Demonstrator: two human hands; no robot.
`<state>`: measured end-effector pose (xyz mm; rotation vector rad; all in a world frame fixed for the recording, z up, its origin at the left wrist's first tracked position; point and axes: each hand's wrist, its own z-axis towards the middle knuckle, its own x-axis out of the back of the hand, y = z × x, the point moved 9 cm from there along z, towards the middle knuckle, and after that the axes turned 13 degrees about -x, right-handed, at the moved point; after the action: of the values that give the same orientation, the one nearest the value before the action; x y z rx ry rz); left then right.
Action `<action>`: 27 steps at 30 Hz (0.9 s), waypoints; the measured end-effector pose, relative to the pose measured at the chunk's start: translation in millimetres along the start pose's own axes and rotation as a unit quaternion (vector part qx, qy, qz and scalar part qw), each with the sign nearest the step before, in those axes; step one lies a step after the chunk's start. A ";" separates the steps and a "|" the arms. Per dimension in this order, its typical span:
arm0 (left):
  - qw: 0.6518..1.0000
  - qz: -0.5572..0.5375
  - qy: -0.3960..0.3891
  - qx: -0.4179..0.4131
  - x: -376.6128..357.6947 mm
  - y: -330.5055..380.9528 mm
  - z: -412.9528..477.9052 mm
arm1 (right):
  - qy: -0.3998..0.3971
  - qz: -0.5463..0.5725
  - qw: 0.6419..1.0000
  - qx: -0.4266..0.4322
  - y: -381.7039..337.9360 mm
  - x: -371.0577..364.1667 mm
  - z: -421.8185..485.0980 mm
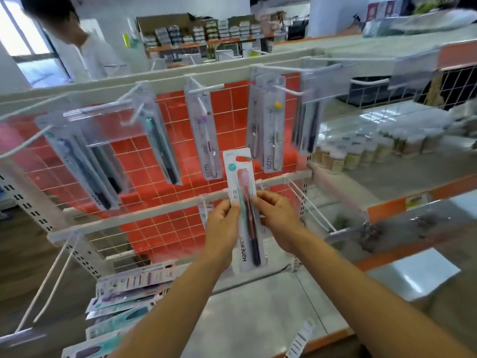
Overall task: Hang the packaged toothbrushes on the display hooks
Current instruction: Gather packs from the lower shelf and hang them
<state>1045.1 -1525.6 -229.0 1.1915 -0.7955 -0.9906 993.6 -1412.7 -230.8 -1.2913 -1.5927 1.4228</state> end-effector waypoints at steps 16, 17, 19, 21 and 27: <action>0.998 0.035 0.044 0.012 -6.5 -22.4 -32.7 | -0.008 -0.027 0.998 -0.061 34.5 30.2 -14.7; 0.998 0.032 0.047 0.017 -2.8 -25.3 -35.1 | -0.008 -0.028 0.997 -0.067 38.8 27.8 -15.8; 0.998 0.031 0.050 0.019 4.9 -29.1 -38.3 | -0.008 -0.038 0.997 -0.070 44.7 21.9 -17.8; 0.998 0.037 0.047 0.023 12.6 -32.3 -40.6 | -0.005 -0.046 0.996 -0.072 49.3 15.8 -18.5; 0.998 0.042 0.048 0.030 42.4 -40.8 -46.7 | -0.024 -0.036 0.996 -0.078 62.0 -11.6 -23.6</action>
<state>1095.5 -1550.7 -278.8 1.2376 -0.7962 -0.8391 1034.4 -1419.5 -283.9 -1.2827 -1.7948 1.3148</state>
